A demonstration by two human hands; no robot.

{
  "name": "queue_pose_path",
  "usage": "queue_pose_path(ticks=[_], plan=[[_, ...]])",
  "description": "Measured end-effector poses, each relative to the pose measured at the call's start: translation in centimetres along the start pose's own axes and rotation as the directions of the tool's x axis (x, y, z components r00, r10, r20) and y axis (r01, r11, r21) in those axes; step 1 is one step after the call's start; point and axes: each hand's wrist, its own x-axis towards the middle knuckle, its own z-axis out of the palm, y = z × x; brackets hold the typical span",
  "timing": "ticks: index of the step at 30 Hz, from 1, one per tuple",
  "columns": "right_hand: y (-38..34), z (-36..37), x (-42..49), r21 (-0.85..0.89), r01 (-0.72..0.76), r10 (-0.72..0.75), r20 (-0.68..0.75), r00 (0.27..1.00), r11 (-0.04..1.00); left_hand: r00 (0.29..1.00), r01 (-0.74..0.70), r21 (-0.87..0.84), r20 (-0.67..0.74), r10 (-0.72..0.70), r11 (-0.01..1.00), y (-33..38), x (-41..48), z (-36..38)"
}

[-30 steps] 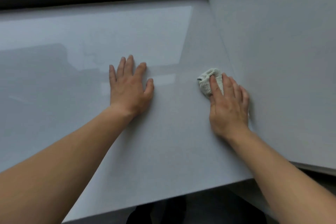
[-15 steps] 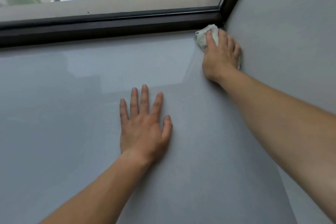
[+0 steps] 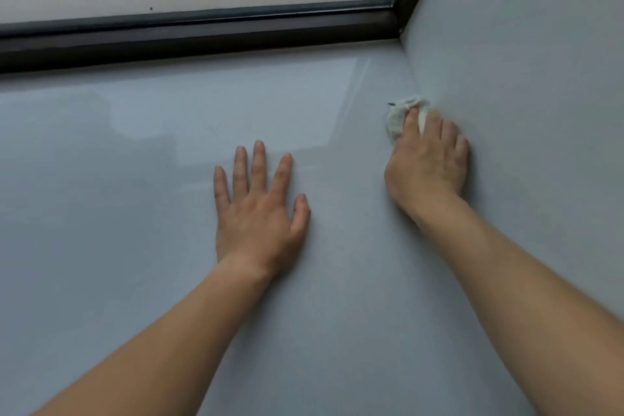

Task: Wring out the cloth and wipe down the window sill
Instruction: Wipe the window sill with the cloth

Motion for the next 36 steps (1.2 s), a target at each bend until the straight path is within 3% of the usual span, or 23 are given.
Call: queue_pose_path(ticks=[5, 9, 14, 18, 22, 25, 31, 36], plan=[[5.2, 1.5, -12.4, 0.097, 0.022, -0.015, -0.075, 0.997, 0.995, 1.0, -0.012, -0.087, -0.016, 0.011, 0.996, -0.1, -0.3, -0.4], [9.7, 2.2, -21.6, 0.226, 0.132, -0.116, -0.086, 0.99, 0.965, 0.997, -0.054, -0.199, -0.059, 0.043, 0.978, 0.1, -2.6, -0.9], [13.8, 2.6, -28.5, 0.386, 0.294, -0.284, -0.083, 0.955, 0.874, 0.995, -0.093, -0.152, -0.048, 0.087, 0.984, 0.7, -13.3, -0.7], [14.7, 2.8, -30.7, 0.417, 0.295, -0.277, -0.106, 0.955, 0.86, 0.998, 0.057, -0.091, -0.007, -0.058, 0.994, -1.2, -23.0, -0.1], [13.5, 2.9, -31.6, 0.394, 0.257, -0.226, -0.125, 0.966, 0.882, 0.996, 0.088, -0.101, 0.026, -0.086, 0.991, -2.8, -27.0, 0.1], [11.3, 2.7, -32.8, 0.362, 0.333, -0.304, -0.137, 0.943, 0.871, 0.996, 0.083, -0.165, -0.005, -0.085, 0.983, -3.0, -27.7, -0.6], [2.6, 1.0, -35.9, 0.407, 0.534, -0.516, -0.165, 0.841, 0.741, 0.969, 0.231, -0.264, -0.027, -0.246, 0.937, -6.1, -33.5, -2.7], [-4.4, -1.9, -37.5, 0.515, 0.628, -0.704, -0.064, 0.708, 0.584, 0.877, 0.46, -0.325, 0.023, -0.48, 0.826, -11.6, -41.2, -6.2]])
